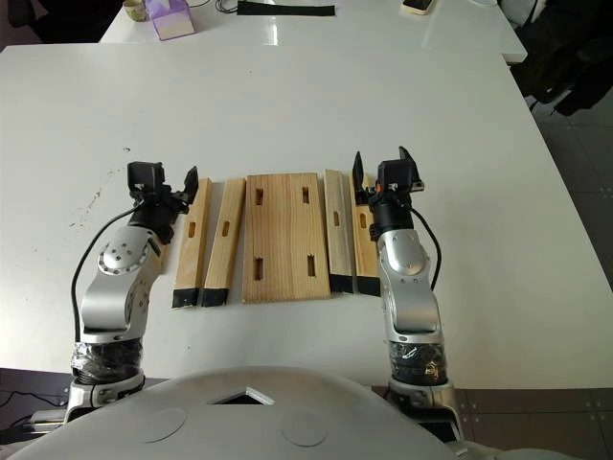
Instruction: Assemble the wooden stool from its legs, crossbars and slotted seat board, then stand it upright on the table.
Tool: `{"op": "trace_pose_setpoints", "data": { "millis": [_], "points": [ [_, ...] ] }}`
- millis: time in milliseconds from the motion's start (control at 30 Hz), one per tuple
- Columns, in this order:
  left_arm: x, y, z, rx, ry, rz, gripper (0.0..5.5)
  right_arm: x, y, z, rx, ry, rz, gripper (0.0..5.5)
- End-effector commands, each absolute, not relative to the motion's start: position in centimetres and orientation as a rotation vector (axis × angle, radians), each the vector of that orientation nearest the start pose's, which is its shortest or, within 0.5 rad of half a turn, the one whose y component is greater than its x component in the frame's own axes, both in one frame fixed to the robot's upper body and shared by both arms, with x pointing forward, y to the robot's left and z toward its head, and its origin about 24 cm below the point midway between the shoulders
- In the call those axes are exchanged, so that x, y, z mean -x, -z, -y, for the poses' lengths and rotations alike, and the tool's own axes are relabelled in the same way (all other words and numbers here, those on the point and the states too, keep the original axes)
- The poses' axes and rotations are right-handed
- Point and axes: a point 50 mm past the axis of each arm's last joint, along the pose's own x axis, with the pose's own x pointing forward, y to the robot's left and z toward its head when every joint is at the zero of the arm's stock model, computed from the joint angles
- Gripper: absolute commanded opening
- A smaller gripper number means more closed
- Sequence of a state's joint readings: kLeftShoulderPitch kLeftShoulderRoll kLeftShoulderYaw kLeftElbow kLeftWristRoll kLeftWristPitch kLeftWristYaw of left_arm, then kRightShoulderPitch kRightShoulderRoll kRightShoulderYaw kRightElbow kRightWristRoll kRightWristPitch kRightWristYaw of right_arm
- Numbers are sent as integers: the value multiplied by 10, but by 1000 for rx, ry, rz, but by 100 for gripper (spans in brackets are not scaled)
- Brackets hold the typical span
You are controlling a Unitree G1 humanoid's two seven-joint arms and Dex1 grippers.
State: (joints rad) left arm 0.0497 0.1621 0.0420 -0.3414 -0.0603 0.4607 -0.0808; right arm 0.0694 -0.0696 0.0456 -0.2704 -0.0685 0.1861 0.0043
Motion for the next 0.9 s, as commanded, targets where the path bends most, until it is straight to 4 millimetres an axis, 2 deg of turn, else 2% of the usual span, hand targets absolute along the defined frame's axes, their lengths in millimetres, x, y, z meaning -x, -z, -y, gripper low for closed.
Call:
{"op": "trace_pose_setpoints", "data": {
  "millis": [33,100,200,333,533,900],
  "points": [
    [-216,-75,-187,-141,121,-227,331,-234,-72,158,143,5,25,383],
    [-197,-80,-201,-160,137,-309,331,-230,-72,162,143,33,25,383],
    [-180,-92,-221,-160,141,-449,331,-218,-67,163,135,83,4,383],
    [-175,-109,-226,-213,258,-535,331,-201,-65,160,114,165,-3,383],
    [-159,-92,-233,-211,246,-681,331,-194,-63,162,118,199,-14,383],
    [-136,-52,-229,-93,109,-782,331,-207,-73,168,144,155,16,383]
  ]
}}
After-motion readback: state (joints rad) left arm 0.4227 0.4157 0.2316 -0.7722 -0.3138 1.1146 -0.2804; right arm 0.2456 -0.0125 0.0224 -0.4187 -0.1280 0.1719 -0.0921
